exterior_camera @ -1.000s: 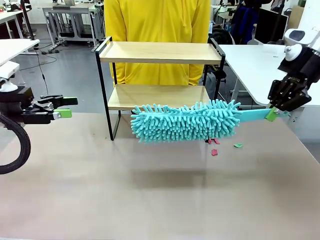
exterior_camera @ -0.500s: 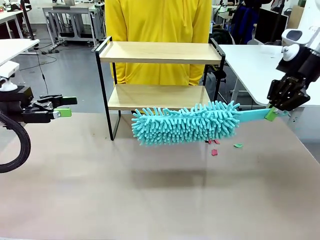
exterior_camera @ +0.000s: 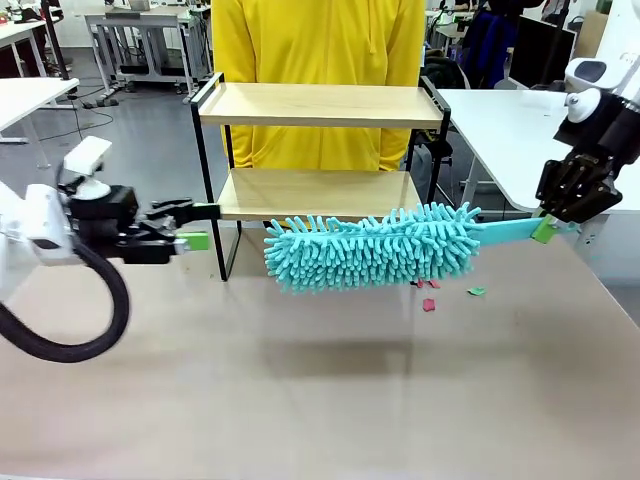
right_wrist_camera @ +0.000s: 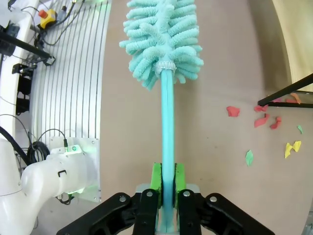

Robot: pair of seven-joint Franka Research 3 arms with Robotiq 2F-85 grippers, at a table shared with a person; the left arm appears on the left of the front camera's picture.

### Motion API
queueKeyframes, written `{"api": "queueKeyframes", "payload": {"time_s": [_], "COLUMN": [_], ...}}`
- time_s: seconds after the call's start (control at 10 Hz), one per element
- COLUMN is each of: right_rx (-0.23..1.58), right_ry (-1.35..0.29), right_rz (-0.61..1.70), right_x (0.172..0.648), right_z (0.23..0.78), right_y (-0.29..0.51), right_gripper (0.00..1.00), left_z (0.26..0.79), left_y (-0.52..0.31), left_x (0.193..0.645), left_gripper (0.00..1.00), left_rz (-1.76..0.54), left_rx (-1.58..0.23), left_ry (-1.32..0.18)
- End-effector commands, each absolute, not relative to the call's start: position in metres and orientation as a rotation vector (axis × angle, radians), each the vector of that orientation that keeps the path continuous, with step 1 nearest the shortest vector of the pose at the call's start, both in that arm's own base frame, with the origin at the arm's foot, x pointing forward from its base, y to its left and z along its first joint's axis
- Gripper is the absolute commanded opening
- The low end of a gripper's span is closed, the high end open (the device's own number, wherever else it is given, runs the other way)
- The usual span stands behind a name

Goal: Clean the shelf.
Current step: Hand the Duster back to the human.

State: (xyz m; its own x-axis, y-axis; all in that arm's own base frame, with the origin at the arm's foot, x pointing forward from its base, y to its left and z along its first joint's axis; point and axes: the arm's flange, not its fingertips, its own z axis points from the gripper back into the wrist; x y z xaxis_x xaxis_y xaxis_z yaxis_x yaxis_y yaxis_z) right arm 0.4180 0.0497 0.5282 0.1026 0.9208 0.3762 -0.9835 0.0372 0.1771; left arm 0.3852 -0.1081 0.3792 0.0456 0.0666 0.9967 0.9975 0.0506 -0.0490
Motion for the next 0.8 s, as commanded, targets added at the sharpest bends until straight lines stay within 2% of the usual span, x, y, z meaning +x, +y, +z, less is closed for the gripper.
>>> {"api": "queueKeyframes", "payload": {"time_s": [0.0, 0.2, 0.7], "right_rx": [0.461, 0.461, 0.461], "right_ry": [-0.2, -0.2, -0.2], "right_rz": [1.471, 1.471, 1.471], "right_x": [0.414, 0.414, 0.414], "right_z": [0.528, 0.528, 0.528], "right_y": [0.049, 0.049, 0.049], "right_gripper": [0.13, 0.13, 0.13], "left_z": [0.359, 0.344, 0.329], "left_y": [-0.143, -0.179, -0.21], "left_x": [0.379, 0.388, 0.404], "left_gripper": [1.0, 1.0, 1.0], "left_rz": [-1.076, -1.089, -1.121], "left_rx": [-1.273, -1.286, -1.33], "left_ry": [-1.281, -1.253, -1.176]}}
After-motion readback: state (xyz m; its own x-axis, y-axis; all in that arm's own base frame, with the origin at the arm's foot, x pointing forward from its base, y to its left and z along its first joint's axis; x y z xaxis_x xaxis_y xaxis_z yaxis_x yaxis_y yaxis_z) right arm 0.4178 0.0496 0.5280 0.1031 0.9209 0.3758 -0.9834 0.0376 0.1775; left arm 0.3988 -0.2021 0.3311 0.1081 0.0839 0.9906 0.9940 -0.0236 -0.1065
